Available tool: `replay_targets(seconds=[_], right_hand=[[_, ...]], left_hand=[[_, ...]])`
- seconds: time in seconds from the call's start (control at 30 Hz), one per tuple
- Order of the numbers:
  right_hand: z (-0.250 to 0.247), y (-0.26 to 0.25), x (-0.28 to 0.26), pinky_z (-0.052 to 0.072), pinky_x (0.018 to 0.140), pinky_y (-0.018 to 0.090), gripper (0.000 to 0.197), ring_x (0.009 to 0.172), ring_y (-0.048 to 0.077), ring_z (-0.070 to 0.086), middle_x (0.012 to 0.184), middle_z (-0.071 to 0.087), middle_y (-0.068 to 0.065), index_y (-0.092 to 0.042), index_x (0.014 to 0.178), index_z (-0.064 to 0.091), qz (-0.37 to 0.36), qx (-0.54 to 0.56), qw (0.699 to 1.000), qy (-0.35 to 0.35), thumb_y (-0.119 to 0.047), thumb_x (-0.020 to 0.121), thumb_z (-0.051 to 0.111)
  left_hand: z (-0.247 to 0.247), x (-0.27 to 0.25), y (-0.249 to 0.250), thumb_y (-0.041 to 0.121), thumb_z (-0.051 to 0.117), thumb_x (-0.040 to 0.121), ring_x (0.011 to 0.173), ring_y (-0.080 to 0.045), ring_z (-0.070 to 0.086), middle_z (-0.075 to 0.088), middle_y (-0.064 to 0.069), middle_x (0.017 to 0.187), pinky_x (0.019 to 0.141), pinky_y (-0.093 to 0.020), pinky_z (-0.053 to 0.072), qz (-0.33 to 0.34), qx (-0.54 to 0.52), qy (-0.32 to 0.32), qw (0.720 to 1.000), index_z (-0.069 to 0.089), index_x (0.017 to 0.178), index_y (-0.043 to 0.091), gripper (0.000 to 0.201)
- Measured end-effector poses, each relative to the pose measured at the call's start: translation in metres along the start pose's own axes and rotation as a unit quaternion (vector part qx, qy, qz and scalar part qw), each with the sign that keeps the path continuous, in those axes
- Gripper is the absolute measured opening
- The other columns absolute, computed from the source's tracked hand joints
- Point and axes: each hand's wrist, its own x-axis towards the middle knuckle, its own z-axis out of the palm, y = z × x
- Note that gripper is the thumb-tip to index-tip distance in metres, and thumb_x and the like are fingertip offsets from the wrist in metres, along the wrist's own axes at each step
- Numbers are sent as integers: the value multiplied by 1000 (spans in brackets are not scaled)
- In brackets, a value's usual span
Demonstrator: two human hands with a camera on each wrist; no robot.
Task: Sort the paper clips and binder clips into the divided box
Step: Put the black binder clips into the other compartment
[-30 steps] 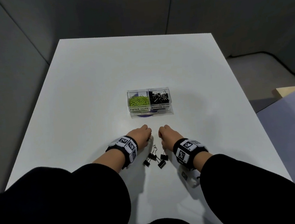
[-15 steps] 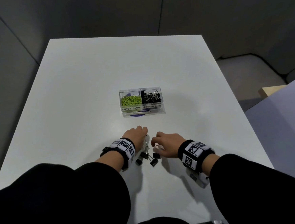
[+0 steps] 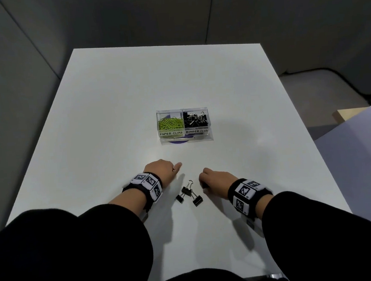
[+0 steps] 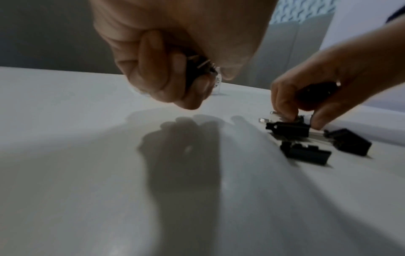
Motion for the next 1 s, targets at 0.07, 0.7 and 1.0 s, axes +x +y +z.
replay_targets(seconds=[0.07, 0.7, 1.0], right_hand=[[4, 1, 1, 42, 66, 39, 20, 83, 34, 56, 117, 45, 14, -3, 109, 48, 13, -5, 1000, 14, -15, 93, 44], [-10, 7, 3, 45, 81, 35, 31, 101, 30, 56, 120, 48, 9, -12, 113, 50, 105, 67, 992, 9, -27, 88, 59], [-11, 4, 1, 33, 70, 32, 5, 82, 24, 47, 106, 58, 20, -11, 90, 41, 125, 93, 987, -24, -14, 93, 43]], left_hand=[[0, -4, -4, 34, 19, 101, 86, -30, 55, 61, -17, 95, 79, -33, 44, 4, -20, 9, 1000, 58, 87, 4, 51], [27, -18, 23, 59, 53, 82, 102, -22, 59, 57, -2, 113, 82, -35, 45, 20, -88, 22, 996, 53, 109, 15, 51], [24, -1, 31, 23, 46, 94, 108, -32, 55, 52, -14, 122, 88, -37, 44, 39, -71, -11, 997, 53, 113, 5, 27]])
